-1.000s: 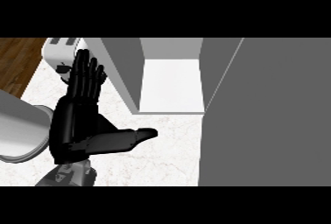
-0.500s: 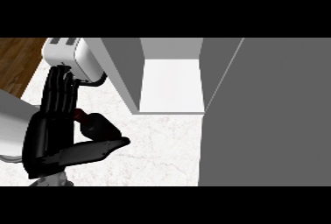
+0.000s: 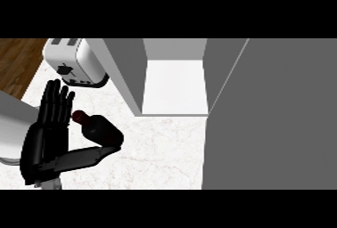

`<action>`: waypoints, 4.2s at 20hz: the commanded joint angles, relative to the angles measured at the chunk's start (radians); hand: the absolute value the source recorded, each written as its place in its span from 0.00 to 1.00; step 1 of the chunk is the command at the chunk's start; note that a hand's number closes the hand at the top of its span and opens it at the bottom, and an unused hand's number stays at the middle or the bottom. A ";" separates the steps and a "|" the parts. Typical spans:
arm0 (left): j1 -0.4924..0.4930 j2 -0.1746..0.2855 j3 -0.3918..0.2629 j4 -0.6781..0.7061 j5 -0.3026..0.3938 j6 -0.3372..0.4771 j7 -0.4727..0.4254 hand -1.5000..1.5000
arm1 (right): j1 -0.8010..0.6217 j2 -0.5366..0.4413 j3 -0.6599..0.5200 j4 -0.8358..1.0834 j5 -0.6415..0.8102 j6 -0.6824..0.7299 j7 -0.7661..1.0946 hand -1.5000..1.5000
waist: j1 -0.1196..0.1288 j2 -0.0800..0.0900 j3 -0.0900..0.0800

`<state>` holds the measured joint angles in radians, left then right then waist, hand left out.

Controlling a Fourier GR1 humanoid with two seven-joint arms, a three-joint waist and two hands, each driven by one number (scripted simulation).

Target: Pick up the wine, place it into the cabinet and close the cabinet

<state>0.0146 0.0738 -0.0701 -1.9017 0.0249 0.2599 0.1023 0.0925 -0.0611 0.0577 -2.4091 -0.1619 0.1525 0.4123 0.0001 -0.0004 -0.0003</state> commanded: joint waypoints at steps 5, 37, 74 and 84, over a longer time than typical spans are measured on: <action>0.042 0.008 0.097 0.151 0.071 -0.084 -0.157 0.00 | 0.026 0.038 0.049 -0.012 0.041 -0.010 -0.013 0.00 | -0.001 0.000 0.000; -0.085 0.002 0.210 0.824 0.075 -0.258 -0.564 0.00 | 0.080 0.038 0.006 -0.026 0.017 0.057 -0.047 0.00 | -0.006 0.000 0.000; -0.364 0.025 0.291 1.468 0.159 -0.434 -0.922 1.00 | -0.017 0.056 0.031 -0.008 0.070 0.005 0.037 0.00 | -0.004 0.000 0.000; -0.119 0.061 0.199 1.448 0.101 -0.662 -1.087 1.00 | -0.040 0.030 -0.046 0.024 0.028 0.023 0.017 0.00 | 0.011 -0.001 0.000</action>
<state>-0.2587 0.1285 0.1671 -0.4640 0.1463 -0.2881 -0.9159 0.0812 -0.0387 0.0125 -2.3967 -0.1454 0.1979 0.4144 -0.0022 -0.0077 0.0068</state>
